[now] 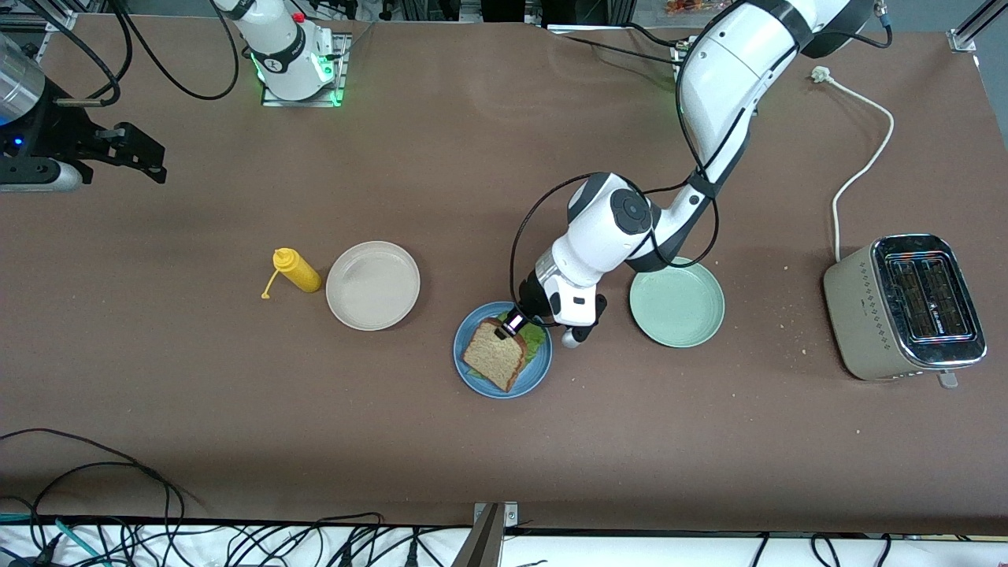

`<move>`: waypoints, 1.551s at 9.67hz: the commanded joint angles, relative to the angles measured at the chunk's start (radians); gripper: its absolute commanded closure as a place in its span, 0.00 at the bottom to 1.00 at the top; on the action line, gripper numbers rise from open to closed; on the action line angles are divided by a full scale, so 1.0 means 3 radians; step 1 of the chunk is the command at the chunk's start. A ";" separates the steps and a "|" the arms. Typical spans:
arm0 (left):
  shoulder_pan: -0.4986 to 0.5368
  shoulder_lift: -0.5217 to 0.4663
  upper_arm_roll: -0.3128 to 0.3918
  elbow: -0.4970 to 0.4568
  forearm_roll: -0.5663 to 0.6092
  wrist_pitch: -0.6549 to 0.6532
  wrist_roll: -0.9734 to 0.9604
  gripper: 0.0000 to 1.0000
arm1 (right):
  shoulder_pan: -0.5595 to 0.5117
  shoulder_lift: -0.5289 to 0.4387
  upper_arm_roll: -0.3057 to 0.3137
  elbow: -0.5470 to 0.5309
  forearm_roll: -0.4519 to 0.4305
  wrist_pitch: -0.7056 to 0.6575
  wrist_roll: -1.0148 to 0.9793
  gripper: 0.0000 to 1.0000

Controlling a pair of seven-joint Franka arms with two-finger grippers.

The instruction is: Make sandwich in blue plate with both arms

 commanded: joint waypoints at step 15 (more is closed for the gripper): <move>0.0042 0.0018 0.0124 0.0055 0.0098 -0.1097 -0.0050 0.01 | -0.0002 0.0019 0.0105 -0.0015 -0.0305 0.0315 0.0338 0.00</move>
